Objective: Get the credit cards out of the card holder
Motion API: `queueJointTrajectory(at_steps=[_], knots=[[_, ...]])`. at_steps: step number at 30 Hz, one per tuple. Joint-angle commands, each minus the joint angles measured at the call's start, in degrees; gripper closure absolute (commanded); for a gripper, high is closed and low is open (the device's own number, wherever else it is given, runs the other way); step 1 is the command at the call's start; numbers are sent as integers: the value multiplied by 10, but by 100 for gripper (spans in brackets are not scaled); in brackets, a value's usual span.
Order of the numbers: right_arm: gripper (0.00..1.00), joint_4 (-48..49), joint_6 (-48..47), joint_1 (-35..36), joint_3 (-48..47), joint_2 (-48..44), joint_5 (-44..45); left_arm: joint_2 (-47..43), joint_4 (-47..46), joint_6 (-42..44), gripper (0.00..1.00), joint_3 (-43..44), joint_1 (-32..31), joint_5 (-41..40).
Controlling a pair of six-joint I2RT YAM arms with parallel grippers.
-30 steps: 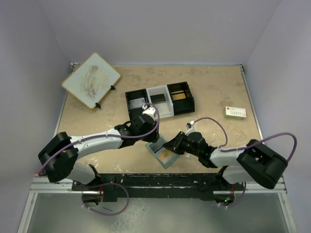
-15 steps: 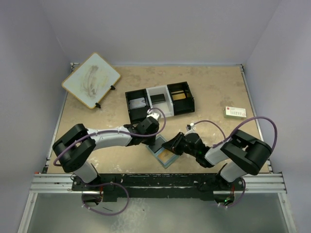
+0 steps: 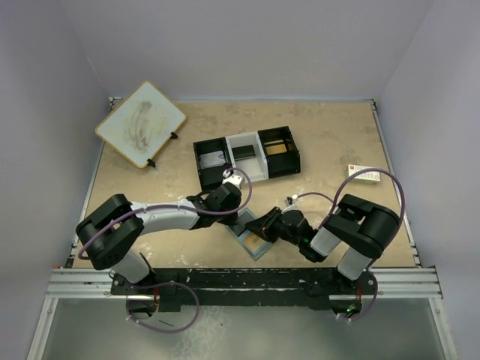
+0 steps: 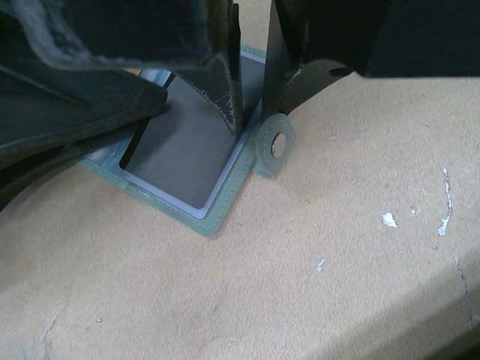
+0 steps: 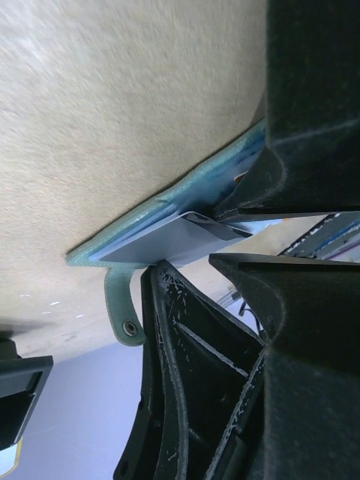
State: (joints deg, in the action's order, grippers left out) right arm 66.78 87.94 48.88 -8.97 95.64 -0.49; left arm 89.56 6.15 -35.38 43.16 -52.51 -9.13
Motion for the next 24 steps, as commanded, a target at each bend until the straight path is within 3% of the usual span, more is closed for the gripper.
queueJointTrajectory(at_steps=[1, 4, 9, 12, 18, 24], knots=[[74, -12, 46, 36, -21, 36, 57, 1, 1, -12, 88, -21, 2, 23], [85, 50, 55, 38, 5, 42, 78, -2, 6, -15, 90, -25, 2, 19], [85, 71, 50, 38, 28, 37, 84, -12, 13, -21, 90, -31, 2, 1], [99, 78, 24, 38, 14, 52, 49, -13, 10, -22, 90, -31, 3, 9], [100, 220, 33, 38, 49, 107, 47, -23, -22, -40, 91, -53, 3, 20], [100, 297, 42, 37, 100, 133, 52, -23, -4, -35, 91, -50, 3, 3]])
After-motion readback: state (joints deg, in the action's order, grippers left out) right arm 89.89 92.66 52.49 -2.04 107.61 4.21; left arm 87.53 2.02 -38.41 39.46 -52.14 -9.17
